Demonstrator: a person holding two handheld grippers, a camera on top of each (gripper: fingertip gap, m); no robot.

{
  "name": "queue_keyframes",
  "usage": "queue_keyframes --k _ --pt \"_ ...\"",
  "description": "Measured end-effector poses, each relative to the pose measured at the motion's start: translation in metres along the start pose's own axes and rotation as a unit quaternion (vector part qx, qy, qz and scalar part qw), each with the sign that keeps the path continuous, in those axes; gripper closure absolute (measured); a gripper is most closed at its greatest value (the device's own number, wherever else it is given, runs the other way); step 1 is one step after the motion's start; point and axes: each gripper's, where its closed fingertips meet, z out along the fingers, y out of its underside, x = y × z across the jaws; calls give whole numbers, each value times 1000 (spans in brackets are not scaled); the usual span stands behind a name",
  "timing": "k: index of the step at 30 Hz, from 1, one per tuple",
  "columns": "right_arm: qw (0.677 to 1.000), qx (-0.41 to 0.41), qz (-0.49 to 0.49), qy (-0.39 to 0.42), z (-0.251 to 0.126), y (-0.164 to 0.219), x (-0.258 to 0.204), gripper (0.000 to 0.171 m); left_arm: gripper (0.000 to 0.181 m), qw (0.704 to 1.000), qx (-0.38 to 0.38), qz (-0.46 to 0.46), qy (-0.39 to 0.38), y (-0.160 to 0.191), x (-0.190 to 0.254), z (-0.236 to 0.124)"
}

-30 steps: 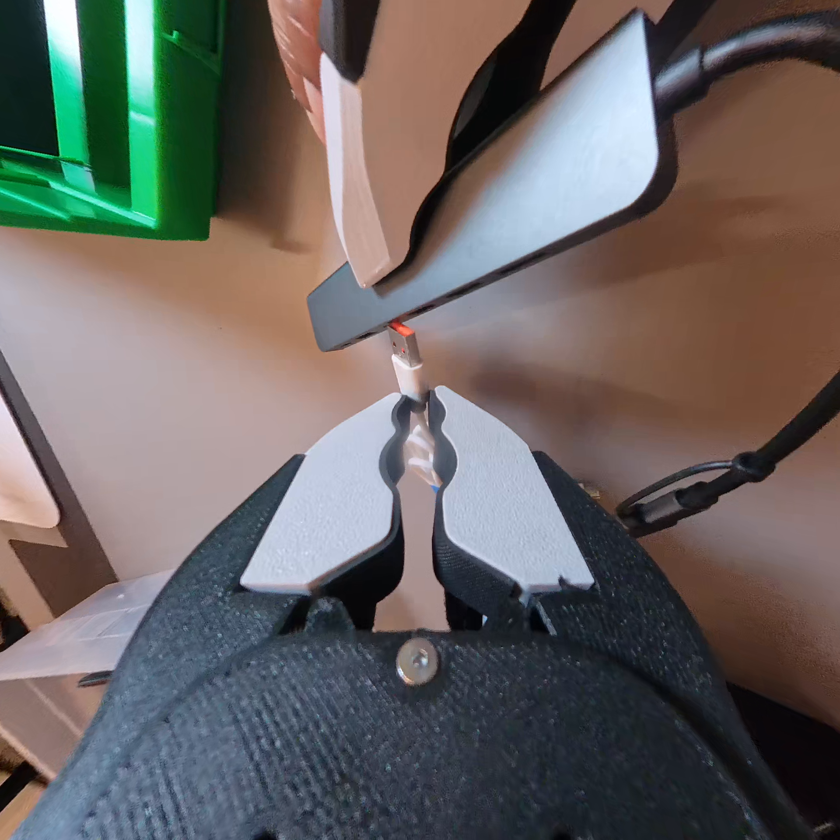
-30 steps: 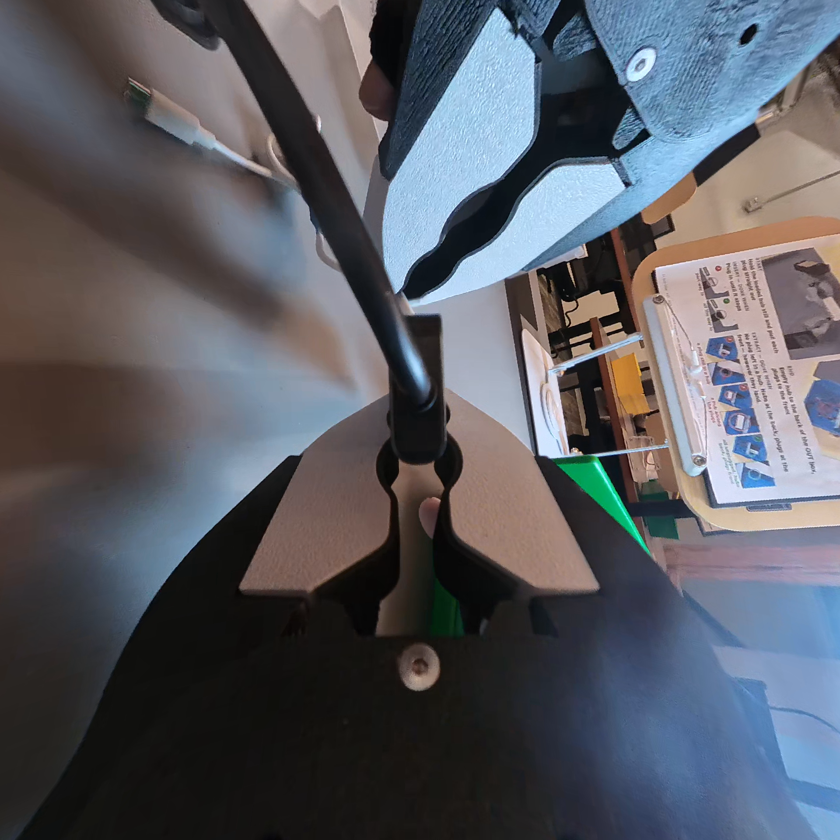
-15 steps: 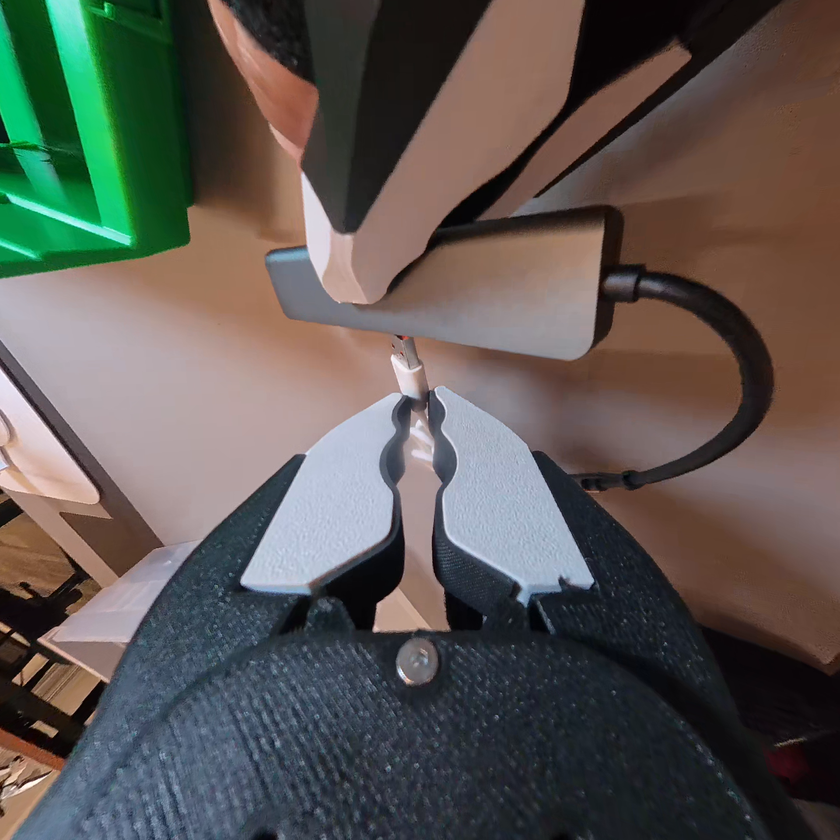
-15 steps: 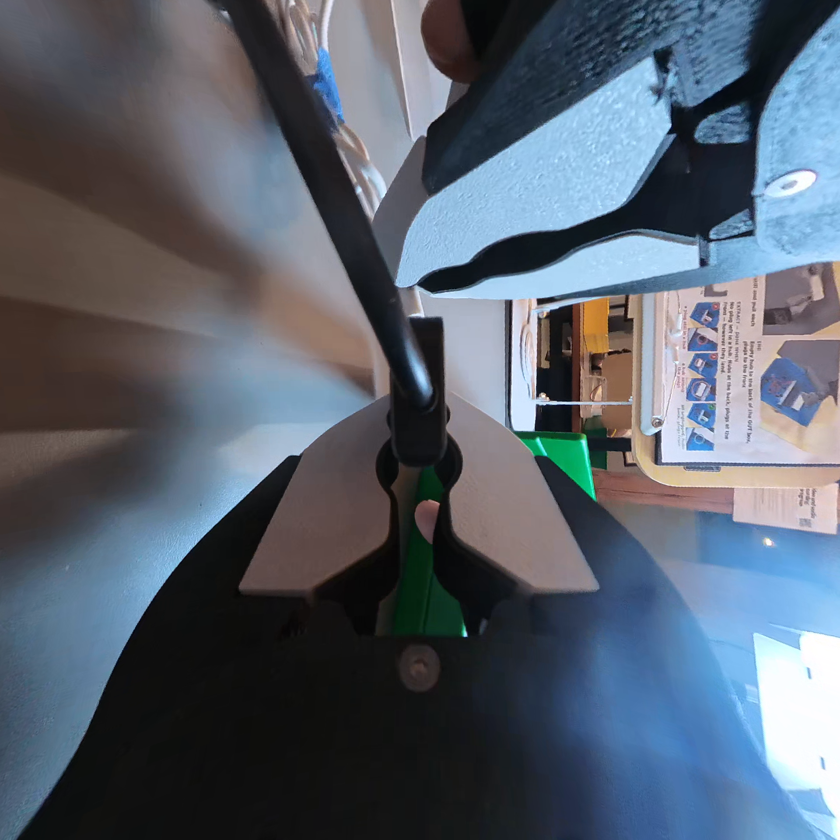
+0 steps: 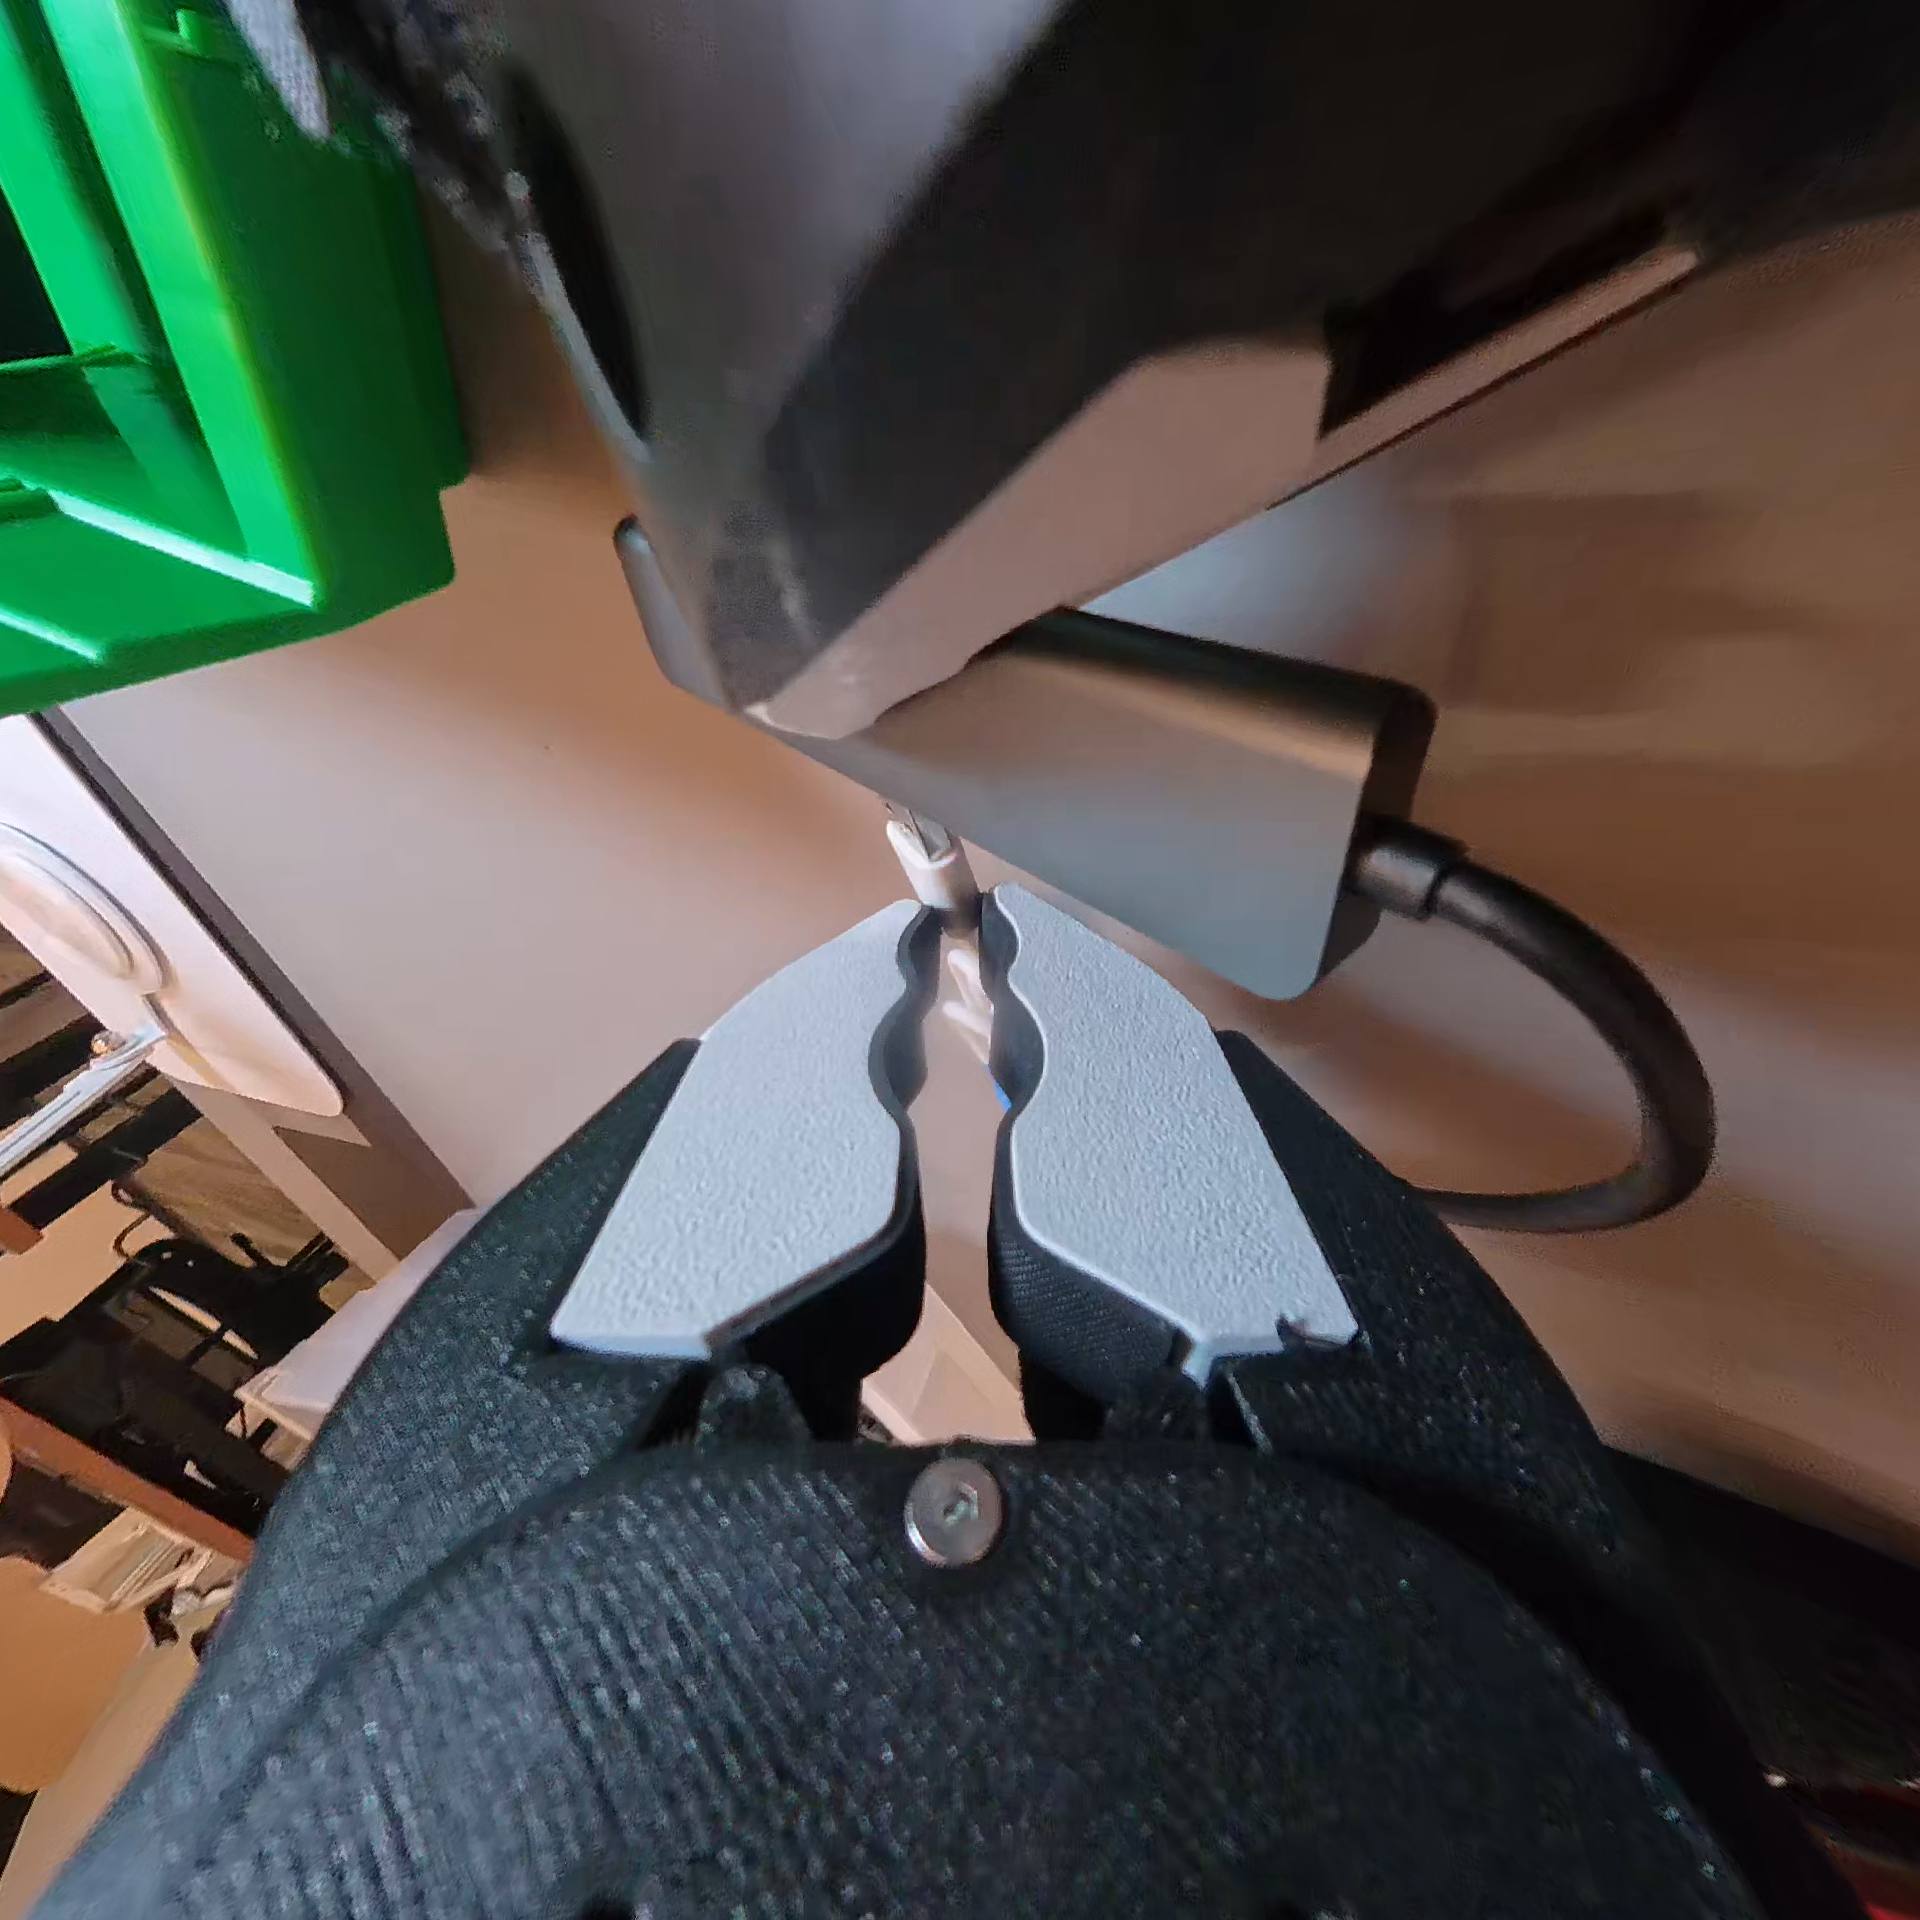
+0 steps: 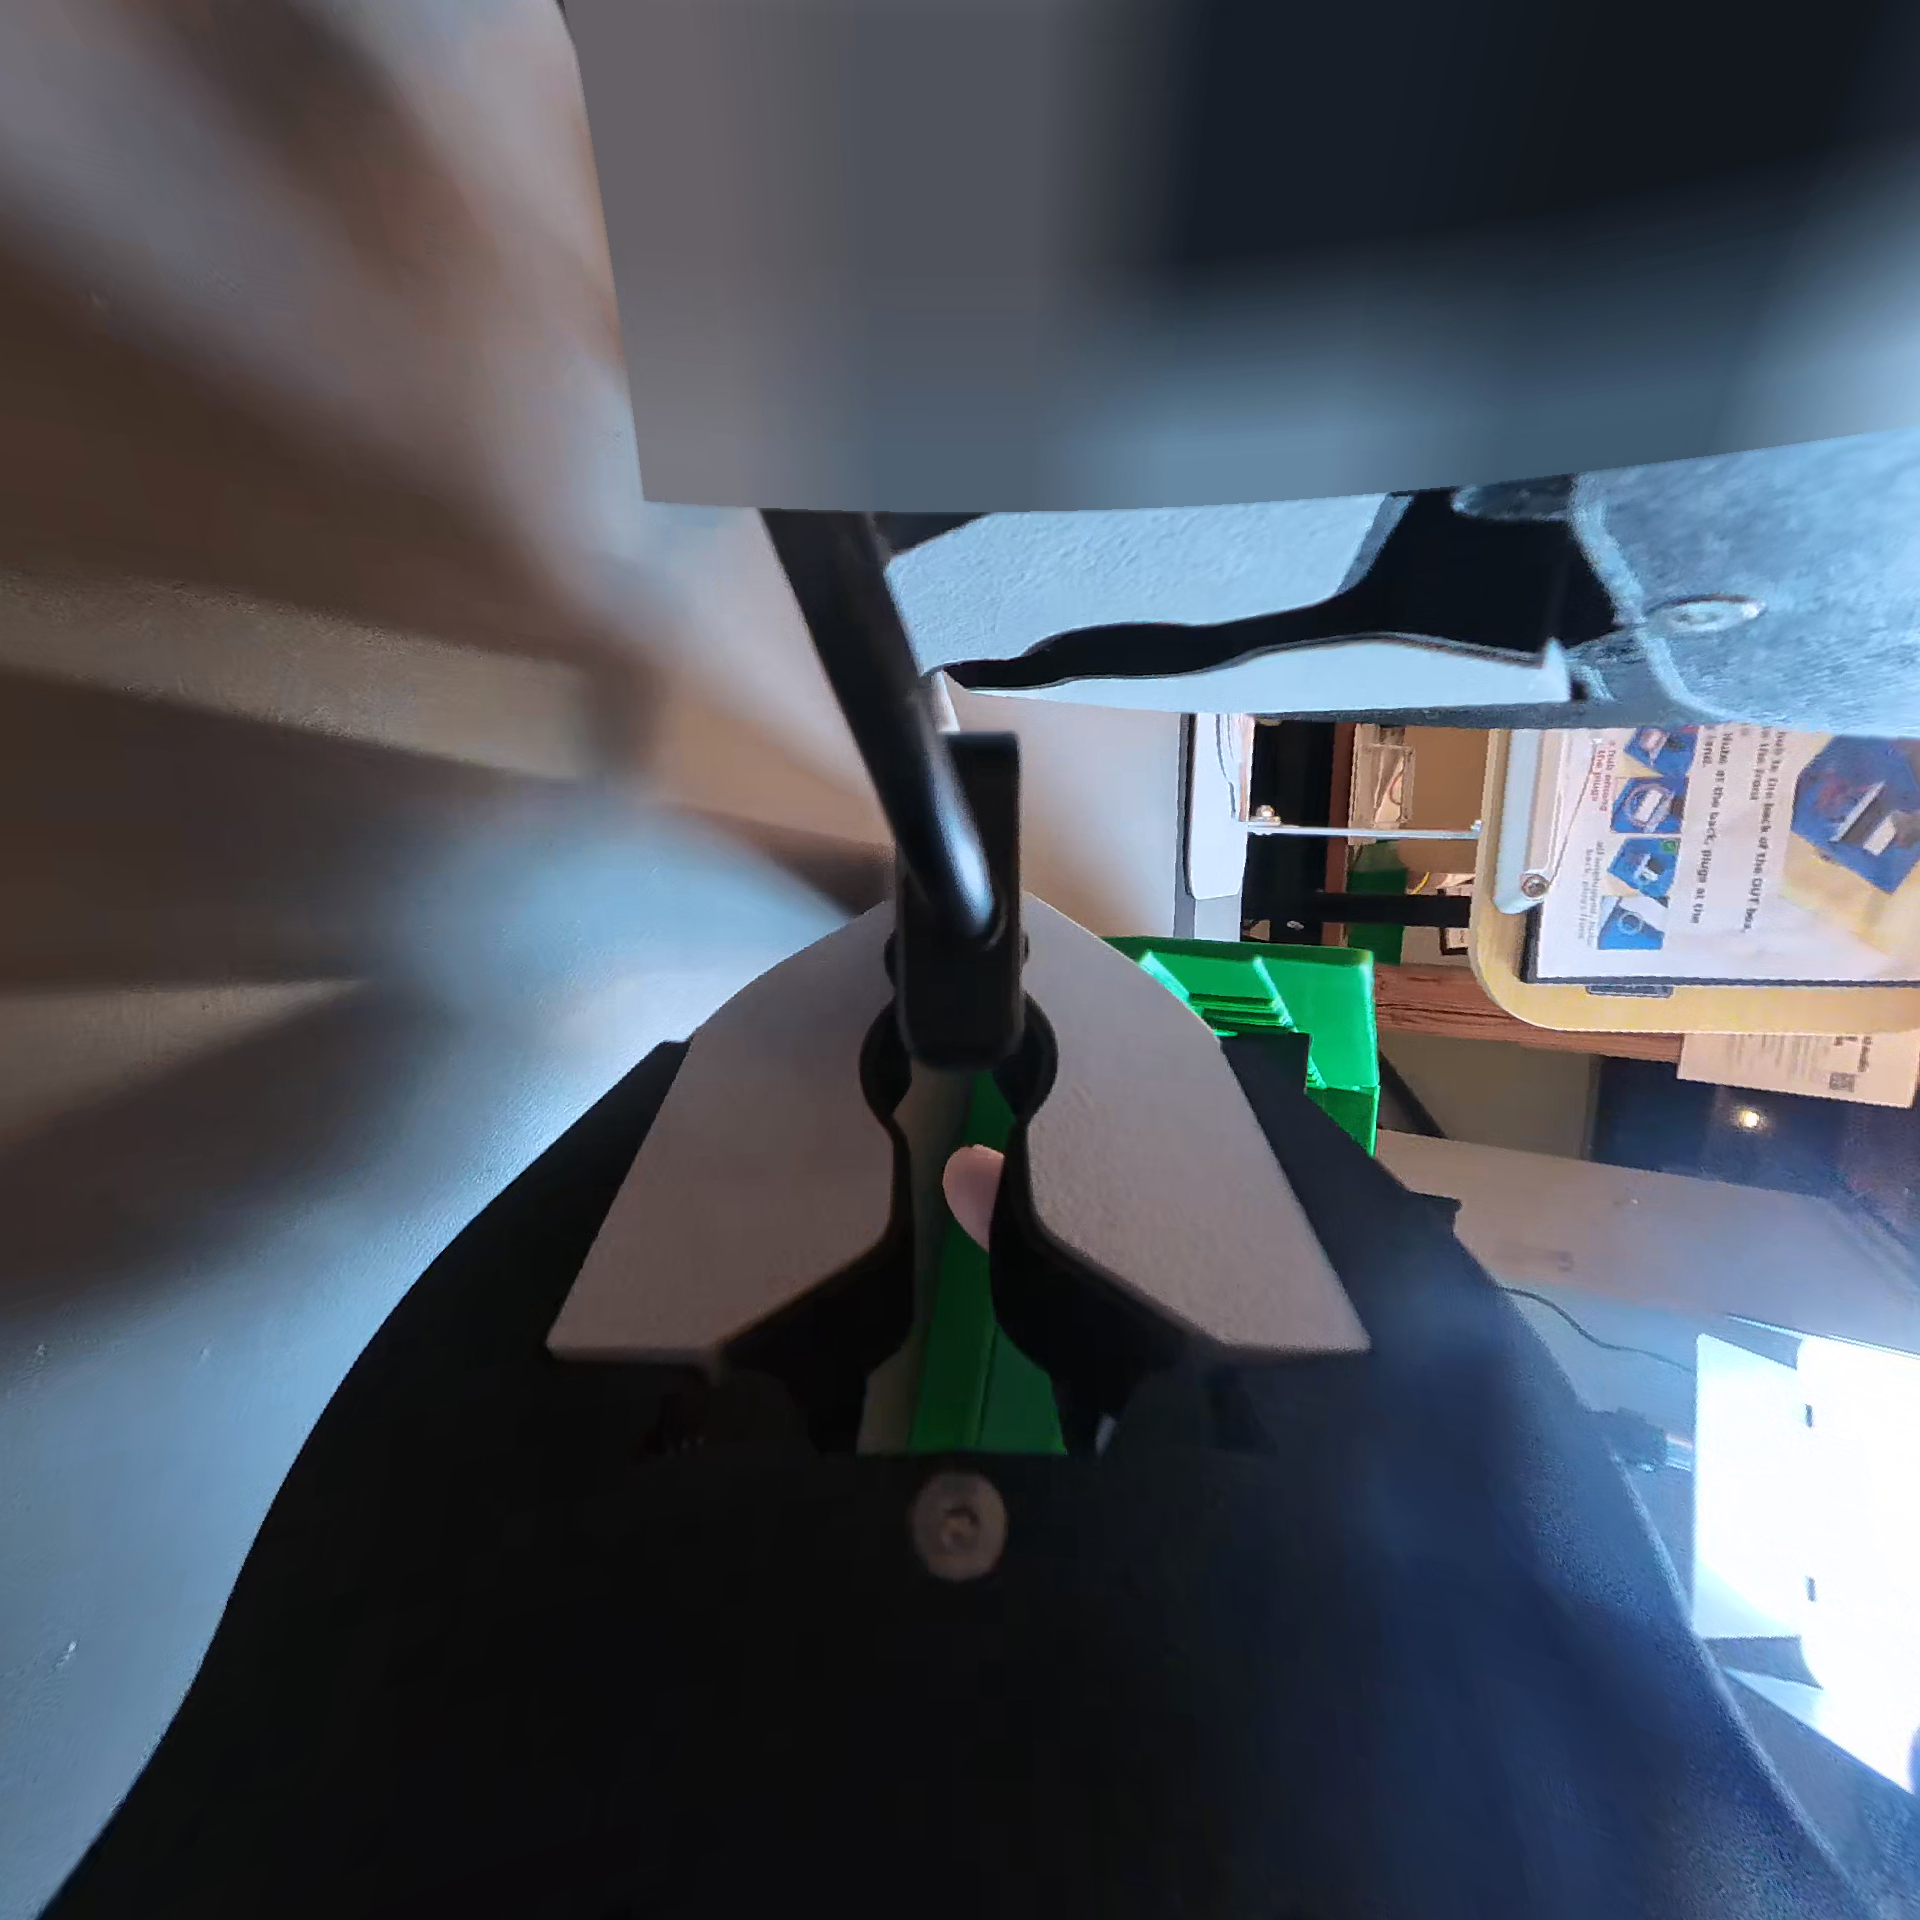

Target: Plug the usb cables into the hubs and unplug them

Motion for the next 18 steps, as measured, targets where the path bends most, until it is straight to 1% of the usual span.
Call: queue_keyframes --k 4,7,10,12,16,18 --pt "1000 -10 -29 -1 3 3 -6 160 173 997 59 -1 41 -6 10 0" --pt "999 18 -46 5 1 -2 -5 161 174 994 95 -3 61 -6 14 -3" --pt "998 25 -51 -3 1 -3 -8 161 173 986 135 -42 89 -6 17 -3" --pt "998 23 -57 -5 2 -4 -10 161 173 985 134 -58 91 -3 17 1" --pt "998 13 -55 -4 5 -4 -9 160 174 991 108 -54 61 0 14 8" --pt "998 10 -55 -1 5 -2 -9 160 174 992 110 -49 49 -2 13 9"
